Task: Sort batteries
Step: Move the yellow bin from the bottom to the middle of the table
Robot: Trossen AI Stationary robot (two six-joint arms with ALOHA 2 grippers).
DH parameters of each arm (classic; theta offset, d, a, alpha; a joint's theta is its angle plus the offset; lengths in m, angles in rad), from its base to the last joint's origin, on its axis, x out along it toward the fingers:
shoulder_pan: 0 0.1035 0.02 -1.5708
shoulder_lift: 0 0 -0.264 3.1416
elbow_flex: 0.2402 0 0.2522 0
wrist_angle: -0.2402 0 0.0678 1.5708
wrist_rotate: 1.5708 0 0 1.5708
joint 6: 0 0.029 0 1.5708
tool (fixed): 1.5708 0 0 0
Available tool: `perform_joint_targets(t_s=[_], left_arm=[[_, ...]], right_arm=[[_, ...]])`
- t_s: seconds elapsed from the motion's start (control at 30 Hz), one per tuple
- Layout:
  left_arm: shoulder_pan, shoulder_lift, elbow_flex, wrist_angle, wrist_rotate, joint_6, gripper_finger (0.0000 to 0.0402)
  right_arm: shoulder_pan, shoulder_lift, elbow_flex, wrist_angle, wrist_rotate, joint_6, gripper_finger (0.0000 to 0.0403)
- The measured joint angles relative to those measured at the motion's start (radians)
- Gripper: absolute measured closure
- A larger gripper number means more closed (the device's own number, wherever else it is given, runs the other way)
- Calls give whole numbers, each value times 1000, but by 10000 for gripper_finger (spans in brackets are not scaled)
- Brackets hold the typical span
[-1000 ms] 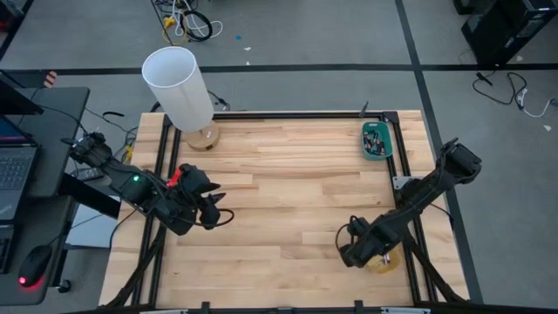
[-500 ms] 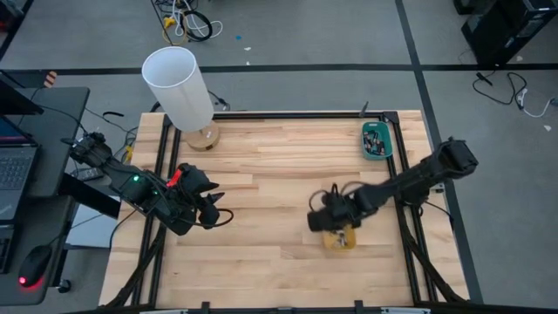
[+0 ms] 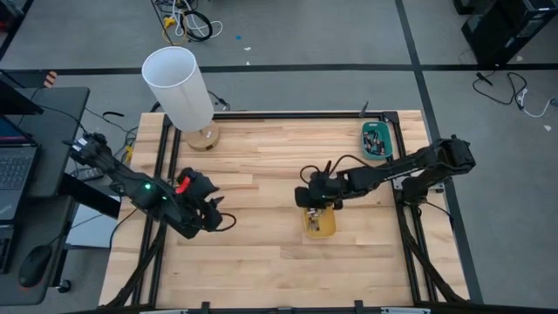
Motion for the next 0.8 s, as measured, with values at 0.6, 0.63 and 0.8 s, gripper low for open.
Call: perform_joint_targets(t_s=[0.6, 0.63, 0.8], left_arm=[[342, 286, -279, 1020, 346, 467, 245], [356, 316, -271, 1091, 352, 558, 245], [451, 490, -195, 1369, 526, 649, 244]], right_arm=[[-11, -9, 584, -906, 173, -575, 346], [-21, -16, 596, -946, 173, -627, 346], [-100, -72, 597, -1062, 103, -851, 348]])
